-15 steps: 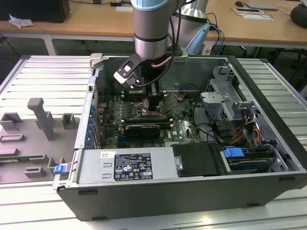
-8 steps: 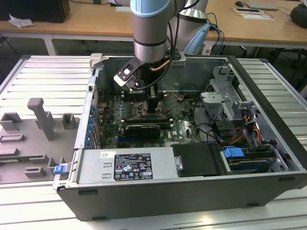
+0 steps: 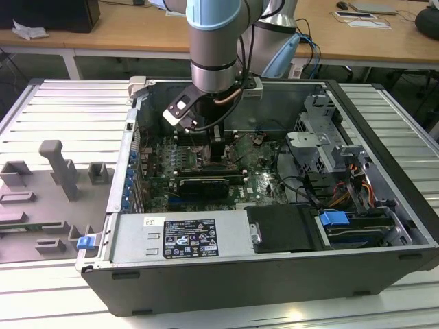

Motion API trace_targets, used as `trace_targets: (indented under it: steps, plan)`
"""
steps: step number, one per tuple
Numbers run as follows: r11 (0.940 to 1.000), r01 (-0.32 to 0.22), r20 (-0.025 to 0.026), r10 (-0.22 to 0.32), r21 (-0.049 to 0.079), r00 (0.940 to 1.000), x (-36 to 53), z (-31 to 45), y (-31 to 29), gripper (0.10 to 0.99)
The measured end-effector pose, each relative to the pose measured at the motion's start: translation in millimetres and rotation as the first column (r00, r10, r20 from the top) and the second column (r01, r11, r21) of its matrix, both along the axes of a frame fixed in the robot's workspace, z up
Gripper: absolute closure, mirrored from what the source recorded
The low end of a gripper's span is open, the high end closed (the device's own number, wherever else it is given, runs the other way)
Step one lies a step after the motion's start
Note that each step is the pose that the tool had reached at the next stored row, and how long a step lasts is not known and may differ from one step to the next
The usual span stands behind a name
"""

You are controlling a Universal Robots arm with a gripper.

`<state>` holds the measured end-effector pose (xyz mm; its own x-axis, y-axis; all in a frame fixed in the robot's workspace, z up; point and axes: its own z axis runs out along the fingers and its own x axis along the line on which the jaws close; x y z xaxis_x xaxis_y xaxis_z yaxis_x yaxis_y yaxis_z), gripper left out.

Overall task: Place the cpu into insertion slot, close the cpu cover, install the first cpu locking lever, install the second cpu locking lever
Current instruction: 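Place the cpu into insertion slot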

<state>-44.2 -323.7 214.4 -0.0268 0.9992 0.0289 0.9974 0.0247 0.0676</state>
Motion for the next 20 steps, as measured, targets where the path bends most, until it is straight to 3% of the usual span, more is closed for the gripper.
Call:
trace_targets:
  steps: [20]
  plan:
    - [0.9999,0.015,-0.0002,-0.015,0.0,0.9999,-0.5,-11.9,0.2,0.553]
